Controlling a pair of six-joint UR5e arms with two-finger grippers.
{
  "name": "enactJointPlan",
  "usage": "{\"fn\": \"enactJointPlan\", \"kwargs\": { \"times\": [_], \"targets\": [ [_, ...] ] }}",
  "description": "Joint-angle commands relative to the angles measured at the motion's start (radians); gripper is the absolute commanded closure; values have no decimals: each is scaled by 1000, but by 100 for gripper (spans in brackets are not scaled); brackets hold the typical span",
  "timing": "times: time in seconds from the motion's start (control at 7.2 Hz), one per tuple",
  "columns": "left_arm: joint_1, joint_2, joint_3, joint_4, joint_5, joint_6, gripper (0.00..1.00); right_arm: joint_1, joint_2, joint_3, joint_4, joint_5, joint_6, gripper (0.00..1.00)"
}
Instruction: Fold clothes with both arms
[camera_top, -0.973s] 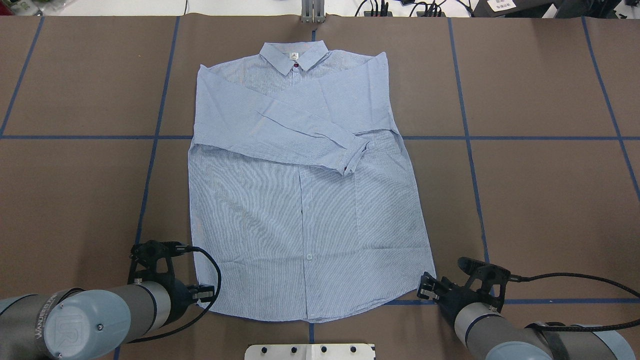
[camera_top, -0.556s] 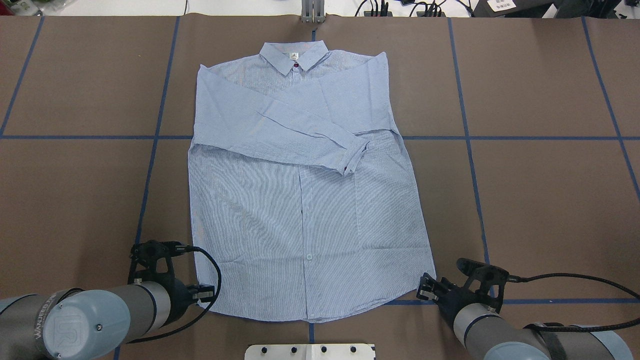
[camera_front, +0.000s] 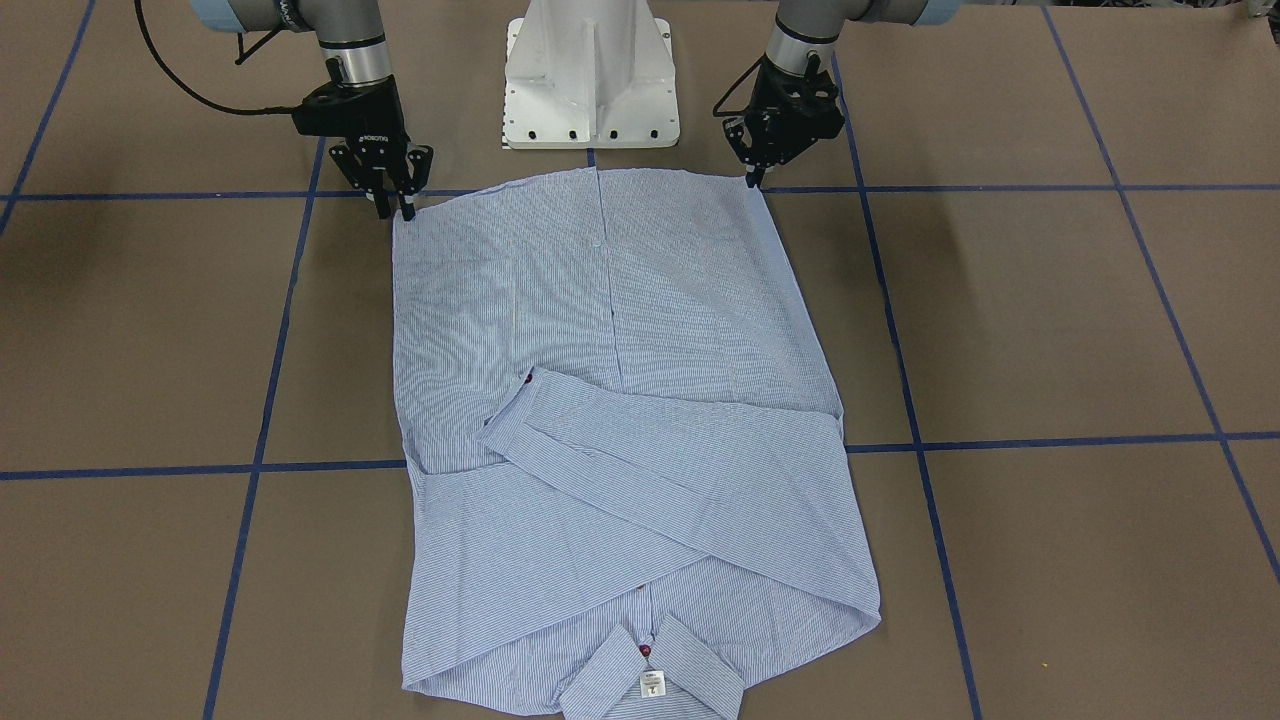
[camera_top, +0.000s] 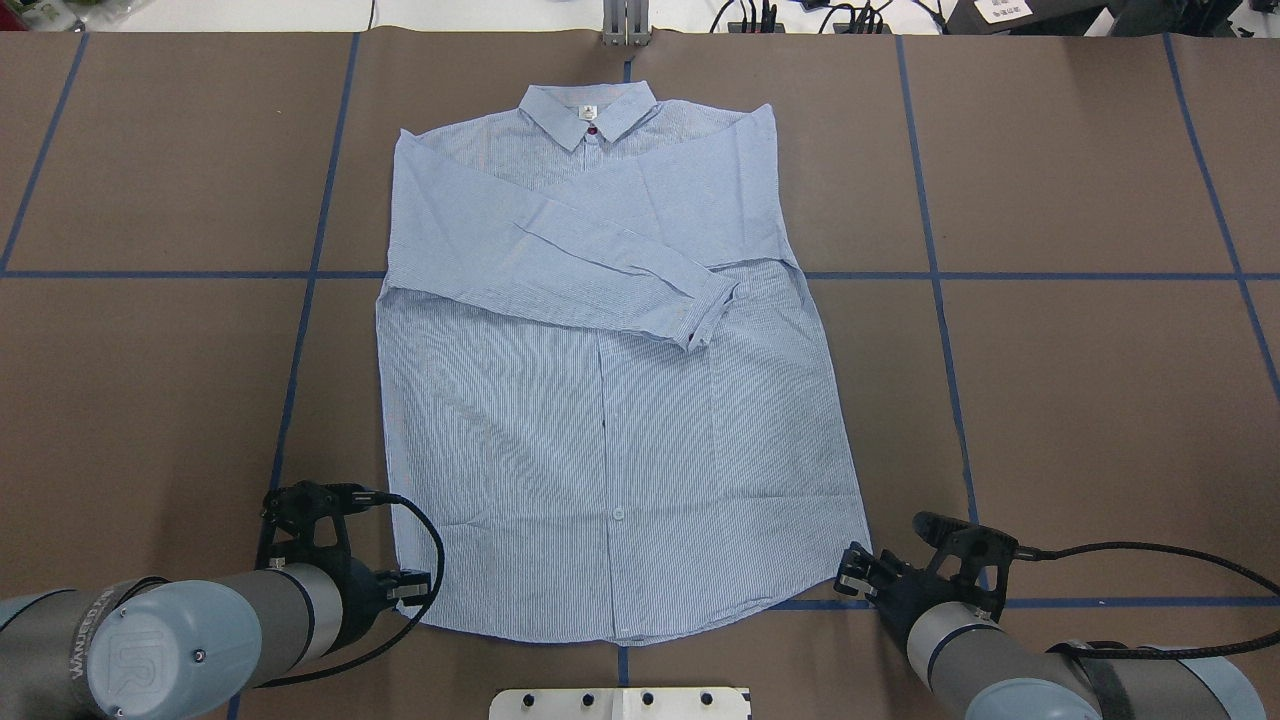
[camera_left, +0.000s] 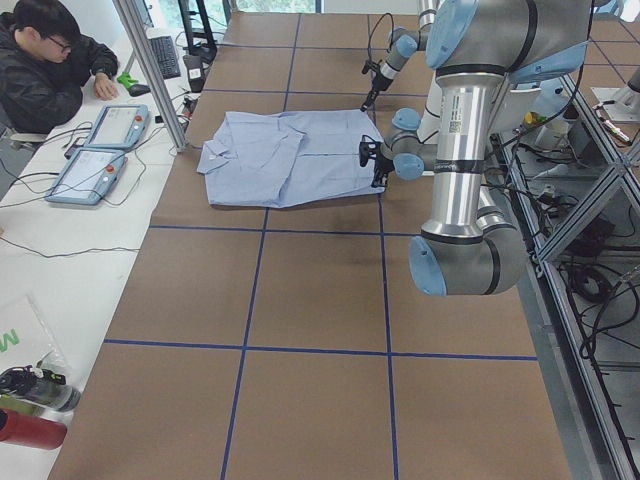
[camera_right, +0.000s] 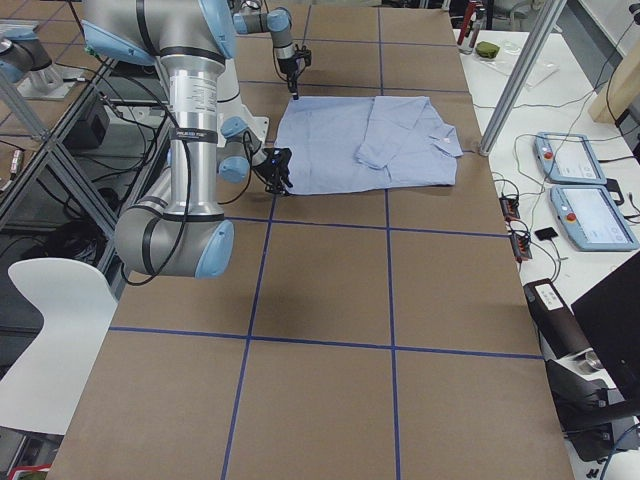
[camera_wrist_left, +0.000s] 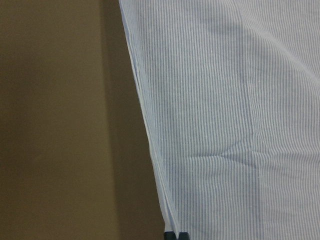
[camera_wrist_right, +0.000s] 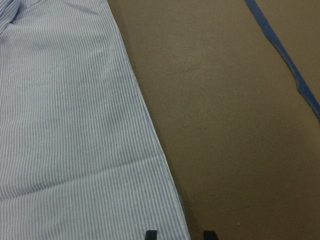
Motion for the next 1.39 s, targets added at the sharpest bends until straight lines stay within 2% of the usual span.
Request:
{"fn": "enactJointPlan", "kwargs": {
  "times": [0.0, 0.28, 0.42, 0.56, 0.69, 1.11, 1.25],
  "targets": [
    [2, -1, 2, 0, 0, 0, 100, 10, 22, -16, -2, 0, -6, 58],
    [2, -1, 2, 0, -2, 1, 100, 33, 131, -36, -124, 3, -12, 58],
    [2, -1, 3, 0, -2, 3, 100, 38, 133, -35, -126, 6, -12, 72],
    [2, -1, 3, 0, -2, 3, 100, 39, 130, -35, -126, 6, -12, 93],
    [2, -13, 3, 0, -2, 4, 100, 44, 119, -32, -126, 6, -10, 100],
    [-3, -19, 0, 0, -3, 4, 100, 48, 97, -13, -127, 3, -10, 100],
    [-6, -19, -26, 2, -6, 6, 100, 50, 96, 53, -156, 8, -10, 100]
  ]
}}
